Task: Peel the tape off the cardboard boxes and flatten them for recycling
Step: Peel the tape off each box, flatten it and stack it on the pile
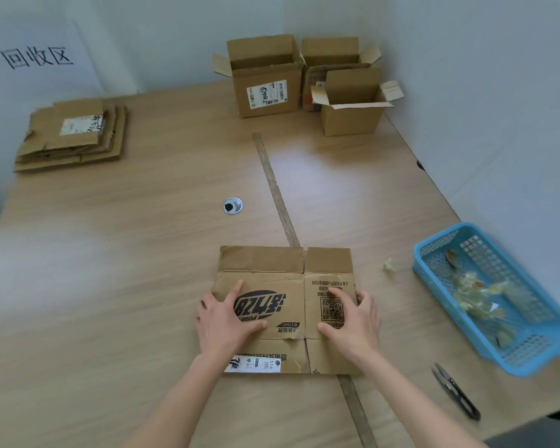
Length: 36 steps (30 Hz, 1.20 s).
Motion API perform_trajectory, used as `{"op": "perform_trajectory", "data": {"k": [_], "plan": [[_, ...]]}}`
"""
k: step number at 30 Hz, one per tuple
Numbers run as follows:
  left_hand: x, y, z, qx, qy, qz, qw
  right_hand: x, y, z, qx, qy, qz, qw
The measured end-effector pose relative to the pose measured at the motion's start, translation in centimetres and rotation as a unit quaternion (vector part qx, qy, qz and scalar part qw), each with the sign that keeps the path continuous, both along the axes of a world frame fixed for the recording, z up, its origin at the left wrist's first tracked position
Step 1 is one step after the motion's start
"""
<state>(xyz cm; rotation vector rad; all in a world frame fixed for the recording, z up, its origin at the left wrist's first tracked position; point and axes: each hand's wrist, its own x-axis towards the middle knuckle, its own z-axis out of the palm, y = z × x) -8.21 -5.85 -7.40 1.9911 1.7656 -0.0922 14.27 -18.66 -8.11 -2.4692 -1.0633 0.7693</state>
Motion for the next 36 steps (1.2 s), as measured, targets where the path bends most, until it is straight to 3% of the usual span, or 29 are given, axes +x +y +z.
{"op": "perform_trajectory", "data": {"k": [6, 14, 25, 36], "plan": [[-1.9, -1.5, 3.6, 0.033, 0.017, 0.005, 0.999, -0.4, 0.6, 2.0, 0.051, 0.079, 0.020, 0.995], [-9.2, 0.6, 17.6, 0.132, -0.017, 0.093, 0.987, -6.2, 7.8, 15.4, 0.135, 0.025, 0.152, 0.979], [-31.0, 0.1, 37.8, 0.274, -0.038, 0.171, 0.946, -27.0, 14.7, 36.9, 0.238, -0.064, 0.285, 0.926], [-49.3, -0.9, 46.9, 0.343, -0.027, 0.210, 0.915, -45.5, 16.8, 47.0, 0.274, -0.094, 0.331, 0.898]]}}
